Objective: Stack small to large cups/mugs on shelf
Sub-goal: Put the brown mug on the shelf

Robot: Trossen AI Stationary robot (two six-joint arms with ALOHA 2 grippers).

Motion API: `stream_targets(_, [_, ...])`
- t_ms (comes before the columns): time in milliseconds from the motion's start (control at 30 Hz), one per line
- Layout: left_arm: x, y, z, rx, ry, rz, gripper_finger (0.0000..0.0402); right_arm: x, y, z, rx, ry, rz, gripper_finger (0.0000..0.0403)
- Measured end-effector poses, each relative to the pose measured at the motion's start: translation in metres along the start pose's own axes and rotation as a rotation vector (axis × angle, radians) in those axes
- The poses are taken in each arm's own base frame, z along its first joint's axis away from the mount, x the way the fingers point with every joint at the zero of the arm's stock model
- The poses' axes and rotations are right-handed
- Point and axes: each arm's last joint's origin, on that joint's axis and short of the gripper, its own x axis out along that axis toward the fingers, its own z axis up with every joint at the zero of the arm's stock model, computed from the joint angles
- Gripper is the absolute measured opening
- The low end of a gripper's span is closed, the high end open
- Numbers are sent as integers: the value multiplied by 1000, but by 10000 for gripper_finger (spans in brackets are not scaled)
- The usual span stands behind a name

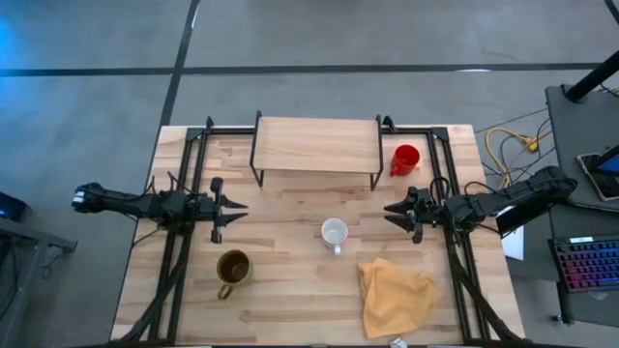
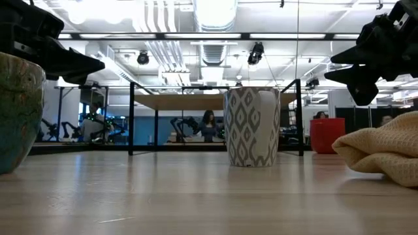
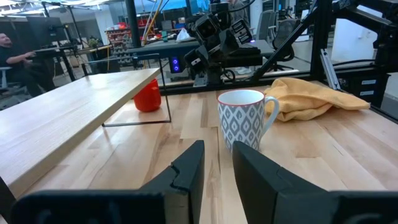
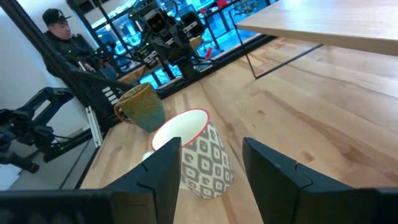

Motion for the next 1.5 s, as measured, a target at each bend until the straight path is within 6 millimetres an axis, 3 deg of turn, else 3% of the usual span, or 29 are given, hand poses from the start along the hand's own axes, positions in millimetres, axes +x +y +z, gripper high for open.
stream_targets(533, [0,0,4,-14,-41,-4,70,0,-3,2,0,-62,-110,164])
stream_targets(733, [-5,3,30,-623,-311,-84,70,0,-3,2,11,-69,-108,164])
stream_targets(1267, [-22,16,63,-779,-716,12,70,0,-5,3,0,-92,-162,164])
stream_targets(1367, [-22,17,78,-828,-647,-17,70,-1,-5,3,0,-105,-184,164])
stream_targets(1500, [-28,19,111,-839,-248,-26,70,-1,-5,4,3,-109,-181,164])
